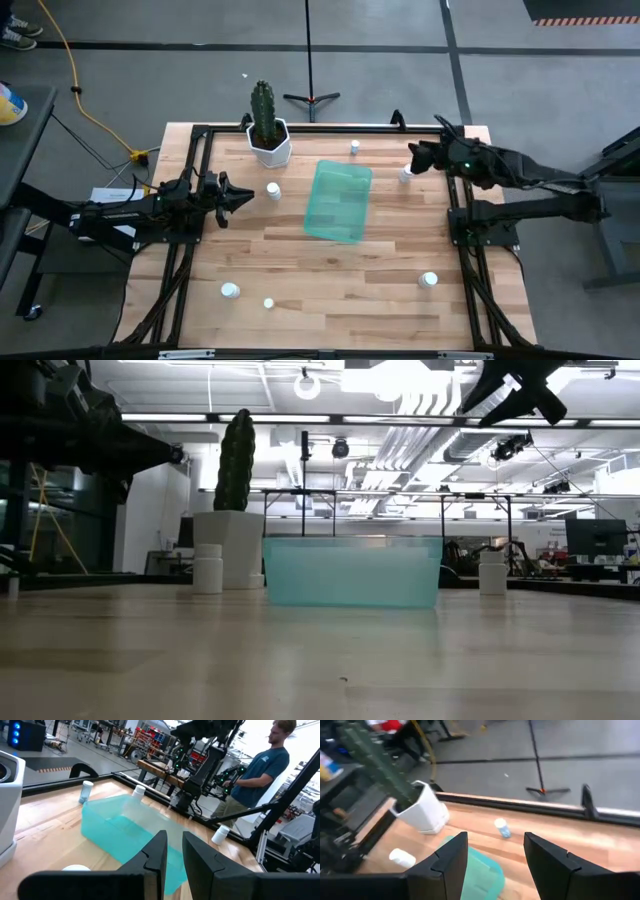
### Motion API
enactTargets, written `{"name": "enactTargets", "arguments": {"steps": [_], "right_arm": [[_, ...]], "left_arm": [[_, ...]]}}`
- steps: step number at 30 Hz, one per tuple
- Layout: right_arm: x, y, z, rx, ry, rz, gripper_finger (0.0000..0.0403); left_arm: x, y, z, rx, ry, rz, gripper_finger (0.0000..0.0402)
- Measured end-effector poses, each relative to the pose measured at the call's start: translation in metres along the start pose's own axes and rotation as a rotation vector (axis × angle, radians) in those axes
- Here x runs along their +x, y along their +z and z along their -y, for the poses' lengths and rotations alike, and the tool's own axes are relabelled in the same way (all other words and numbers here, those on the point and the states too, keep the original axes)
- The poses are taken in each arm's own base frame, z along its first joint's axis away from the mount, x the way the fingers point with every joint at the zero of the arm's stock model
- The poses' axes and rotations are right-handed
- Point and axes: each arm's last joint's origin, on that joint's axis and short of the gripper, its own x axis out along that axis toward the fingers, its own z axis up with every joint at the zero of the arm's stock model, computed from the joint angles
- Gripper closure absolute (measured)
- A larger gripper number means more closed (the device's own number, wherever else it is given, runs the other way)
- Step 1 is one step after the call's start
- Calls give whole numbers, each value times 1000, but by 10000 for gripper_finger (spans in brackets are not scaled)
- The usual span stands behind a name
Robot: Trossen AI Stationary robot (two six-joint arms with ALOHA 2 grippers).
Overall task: Pick and place pill bottles into a basket
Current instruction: Put the white pill bottle into the blue bin
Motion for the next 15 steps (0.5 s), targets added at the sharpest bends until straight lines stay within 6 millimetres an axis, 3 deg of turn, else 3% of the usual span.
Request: {"name": "enactTargets", "arguments": {"steps": [7, 15], "right_arm": [[24, 0, -1, -23, -127, -240, 198], [60, -1, 14, 11, -263, -411, 158]], "left_arm": [[0, 0, 0, 0, 0, 0, 307], [0, 0, 0, -1, 0, -1, 307]]}}
